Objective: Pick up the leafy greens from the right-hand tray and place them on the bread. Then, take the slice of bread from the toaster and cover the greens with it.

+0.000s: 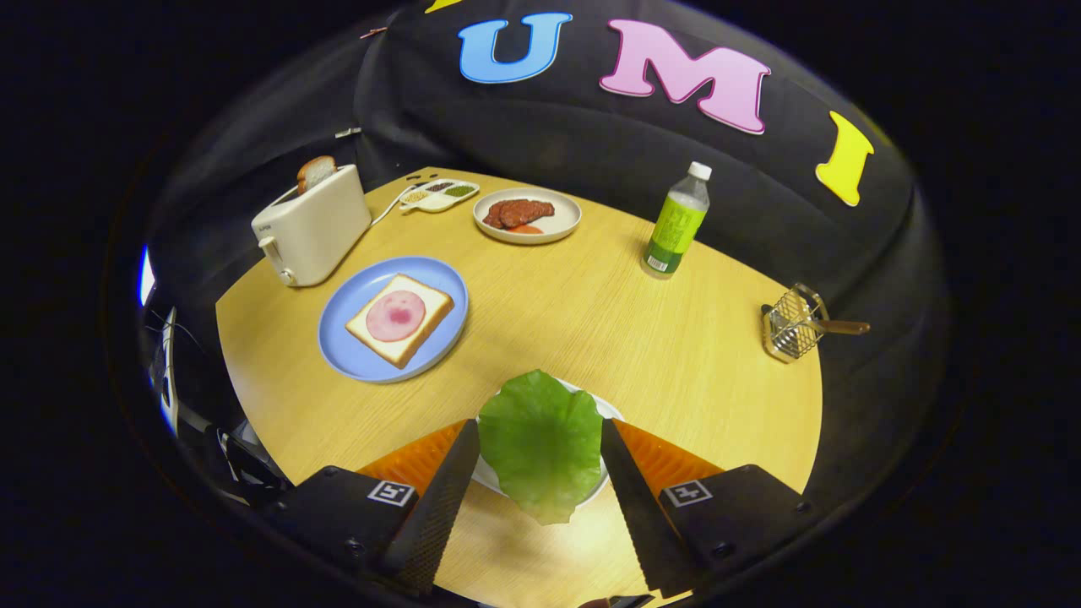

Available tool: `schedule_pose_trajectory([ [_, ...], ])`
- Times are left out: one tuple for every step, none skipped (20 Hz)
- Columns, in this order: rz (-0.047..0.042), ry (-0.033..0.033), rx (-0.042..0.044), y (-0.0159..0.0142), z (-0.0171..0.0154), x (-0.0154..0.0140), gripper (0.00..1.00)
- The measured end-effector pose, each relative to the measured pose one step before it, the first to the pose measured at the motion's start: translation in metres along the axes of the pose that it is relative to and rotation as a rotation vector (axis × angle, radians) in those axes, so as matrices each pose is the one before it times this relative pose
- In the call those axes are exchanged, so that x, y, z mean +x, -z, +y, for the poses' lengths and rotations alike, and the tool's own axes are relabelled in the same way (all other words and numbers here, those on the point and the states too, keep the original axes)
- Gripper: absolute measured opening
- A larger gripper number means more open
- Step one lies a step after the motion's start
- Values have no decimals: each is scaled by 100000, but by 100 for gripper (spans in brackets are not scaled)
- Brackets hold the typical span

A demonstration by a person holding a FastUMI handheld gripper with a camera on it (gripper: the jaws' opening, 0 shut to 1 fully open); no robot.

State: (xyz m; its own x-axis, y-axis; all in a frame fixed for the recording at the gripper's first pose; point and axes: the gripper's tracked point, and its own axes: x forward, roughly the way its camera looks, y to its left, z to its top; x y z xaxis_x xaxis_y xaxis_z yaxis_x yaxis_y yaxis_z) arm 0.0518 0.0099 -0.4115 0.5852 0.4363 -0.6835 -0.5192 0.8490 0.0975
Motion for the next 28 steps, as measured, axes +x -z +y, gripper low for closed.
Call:
schedule_pose_trajectory([
  [1263, -1341, -464, 498, -21, 814, 90],
  [1756, -1252, -601, 572, 10, 820, 90],
  [1989, -800, -490, 599, -133, 851, 89],
  [1875, -1316, 65, 493, -51, 827, 87],
  [1479, -1302, 349, 326, 3, 924, 85],
  [1972, -1123, 352, 338, -41, 546, 85],
  [1502, -1106, 260, 311, -6, 853, 85],
  [775, -266, 12, 79, -192, 457, 83],
  [970, -309, -37, 178, -152, 357, 77],
  [1408, 25, 289, 263, -191, 321, 75],
  [2332, -87, 348, 584, -159, 364, 75],
  [2696, 5, 32, 619, -193, 180, 75],
  [3334, -22, -711, 583, -221, 181, 71],
  [-1148, 748, 406, -141, -59, 124, 66],
  [911, -6, 421, 109, -196, -425, 61],
  [39, 340, -199, 43, -18, 390, 55],
  [-385, 100, -99, -27, 72, -54, 53],
  [289, -435, -490, -123, 107, 63, 43],
  [-582, 601, -607, -6, 51, -261, 28],
  [336, 421, -1048, -51, 173, -81, 14],
  [281, -67, -608, 70, 151, -125, 9],
  [473, -344, 429, 88, 165, -21, 9],
  [-306, -439, 1825, -61, 114, -384, 9],
  [-1275, -710, 2548, -423, 200, -578, 8],
  [-2848, -661, 2309, -680, 200, -778, 8],
  [-2717, -176, 1637, -832, 81, -835, 8],
  [-2245, 394, 585, -669, 110, -881, 8],
  [-2252, 425, -574, -836, 188, -1002, 8],
])
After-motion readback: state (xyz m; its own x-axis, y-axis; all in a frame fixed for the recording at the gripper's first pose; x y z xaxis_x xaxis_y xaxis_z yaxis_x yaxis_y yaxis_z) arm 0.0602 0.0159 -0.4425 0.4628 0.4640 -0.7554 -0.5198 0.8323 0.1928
